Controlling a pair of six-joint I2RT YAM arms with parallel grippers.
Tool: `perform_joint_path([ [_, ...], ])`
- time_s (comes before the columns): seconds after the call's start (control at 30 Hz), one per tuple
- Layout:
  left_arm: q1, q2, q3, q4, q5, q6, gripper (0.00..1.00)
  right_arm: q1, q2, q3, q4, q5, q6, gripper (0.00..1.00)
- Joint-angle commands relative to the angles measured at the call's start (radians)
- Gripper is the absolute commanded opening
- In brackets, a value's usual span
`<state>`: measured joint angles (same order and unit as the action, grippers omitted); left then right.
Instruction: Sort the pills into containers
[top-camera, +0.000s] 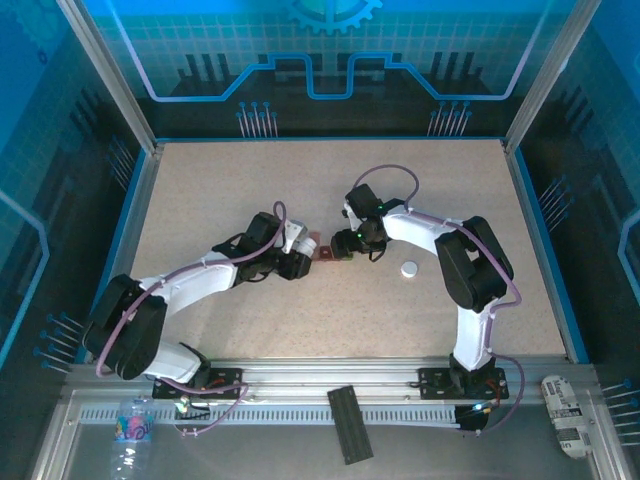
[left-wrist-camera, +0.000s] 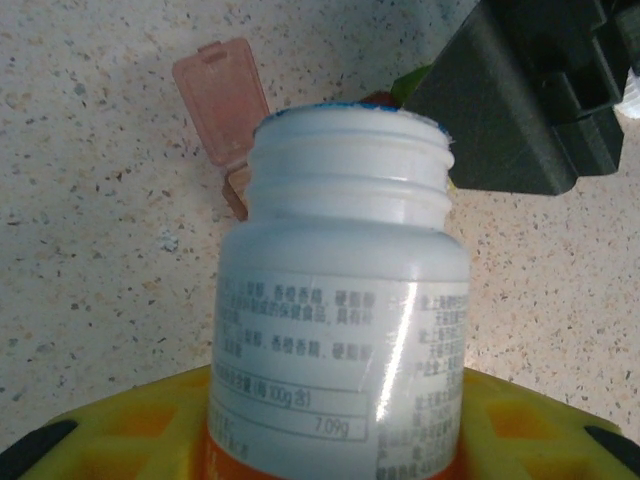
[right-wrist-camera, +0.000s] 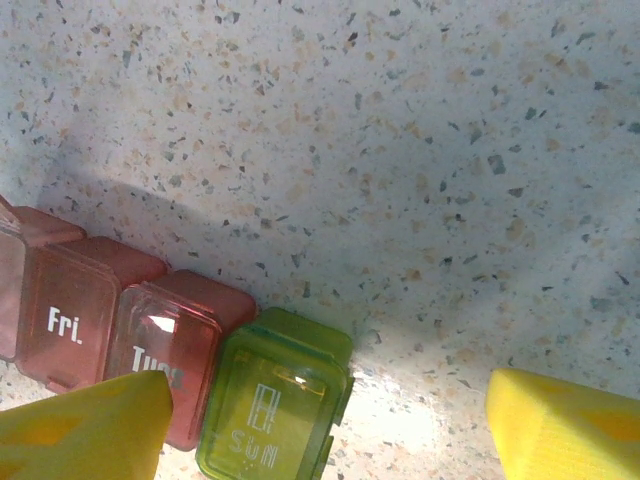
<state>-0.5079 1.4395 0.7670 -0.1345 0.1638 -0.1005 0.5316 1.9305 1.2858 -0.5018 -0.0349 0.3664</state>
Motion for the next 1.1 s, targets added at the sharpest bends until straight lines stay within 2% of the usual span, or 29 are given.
perform_joint_path([
  [0.0,-0.007,0.017,0.04,-0.044,0.037,0.021,0.0,0.008,0.019,-0.009,0.007,0.004,0.015,0.82],
  [1.07,0.021,0.18,0.17,-0.178,0.067,0.026,0.0,0.01,0.009,-0.033,0.016,0.0,0.032,0.82],
])
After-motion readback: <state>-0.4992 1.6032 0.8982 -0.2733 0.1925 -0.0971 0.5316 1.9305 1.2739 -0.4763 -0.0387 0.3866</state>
